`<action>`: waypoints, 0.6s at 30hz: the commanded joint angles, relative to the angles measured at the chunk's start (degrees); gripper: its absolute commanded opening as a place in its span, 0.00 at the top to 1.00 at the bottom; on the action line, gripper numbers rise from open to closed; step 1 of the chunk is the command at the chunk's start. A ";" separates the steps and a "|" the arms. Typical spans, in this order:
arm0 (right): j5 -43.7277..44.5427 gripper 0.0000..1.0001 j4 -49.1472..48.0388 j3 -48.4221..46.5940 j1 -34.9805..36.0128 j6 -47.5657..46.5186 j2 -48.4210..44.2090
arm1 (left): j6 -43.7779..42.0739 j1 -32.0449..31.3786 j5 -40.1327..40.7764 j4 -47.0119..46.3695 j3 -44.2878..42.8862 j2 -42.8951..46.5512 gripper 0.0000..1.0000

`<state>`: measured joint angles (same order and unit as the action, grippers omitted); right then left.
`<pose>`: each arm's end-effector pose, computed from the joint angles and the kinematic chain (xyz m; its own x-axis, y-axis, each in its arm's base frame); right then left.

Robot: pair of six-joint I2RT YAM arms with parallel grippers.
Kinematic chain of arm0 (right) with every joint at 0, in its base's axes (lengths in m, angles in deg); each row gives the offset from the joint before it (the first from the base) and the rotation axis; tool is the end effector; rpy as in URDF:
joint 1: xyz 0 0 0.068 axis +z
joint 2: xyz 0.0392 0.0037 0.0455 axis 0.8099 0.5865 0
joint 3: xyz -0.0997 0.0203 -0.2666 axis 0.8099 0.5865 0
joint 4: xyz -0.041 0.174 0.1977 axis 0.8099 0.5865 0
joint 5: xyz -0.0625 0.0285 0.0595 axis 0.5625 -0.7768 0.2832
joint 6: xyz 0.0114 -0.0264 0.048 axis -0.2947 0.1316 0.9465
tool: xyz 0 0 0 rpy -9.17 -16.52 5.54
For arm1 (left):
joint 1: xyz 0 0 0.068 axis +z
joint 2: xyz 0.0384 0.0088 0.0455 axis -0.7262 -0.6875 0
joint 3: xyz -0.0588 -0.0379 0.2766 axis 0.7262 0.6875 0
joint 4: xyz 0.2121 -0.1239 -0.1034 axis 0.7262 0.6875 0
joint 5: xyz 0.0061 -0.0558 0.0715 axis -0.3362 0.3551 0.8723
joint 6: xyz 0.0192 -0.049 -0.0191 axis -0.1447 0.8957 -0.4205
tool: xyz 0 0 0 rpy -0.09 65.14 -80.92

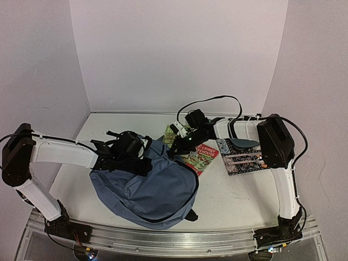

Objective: Pack the student bag
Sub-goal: Grab the largest pocket of the student bag, then unzip the largest pocket of the student bag.

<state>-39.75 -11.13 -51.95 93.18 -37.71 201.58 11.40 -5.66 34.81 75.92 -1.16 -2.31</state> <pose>0.3919 0.3436 0.1897 -0.6778 -0.1847 -0.7117 -0.6923 0.4862 0.5332 0.2029 -0.2571 0.1989 -0.7523 0.2210 -0.6207 0.4648 0.8456 -0.2623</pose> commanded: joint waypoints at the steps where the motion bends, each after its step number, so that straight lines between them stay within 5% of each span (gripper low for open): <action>1: 0.16 0.96 1.12 1.11 0.11 -0.95 -4.43 | 1.33 -0.21 1.08 0.45 -2.46 0.51 1.00; 18: -1.18 1.00 1.12 16.34 1.13 -4.42 -20.17 | 7.64 8.27 -0.71 3.29 -5.33 0.58 1.00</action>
<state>-38.50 -11.63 -39.01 93.37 -39.82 186.26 15.90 -1.63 32.69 77.76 -2.46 -2.31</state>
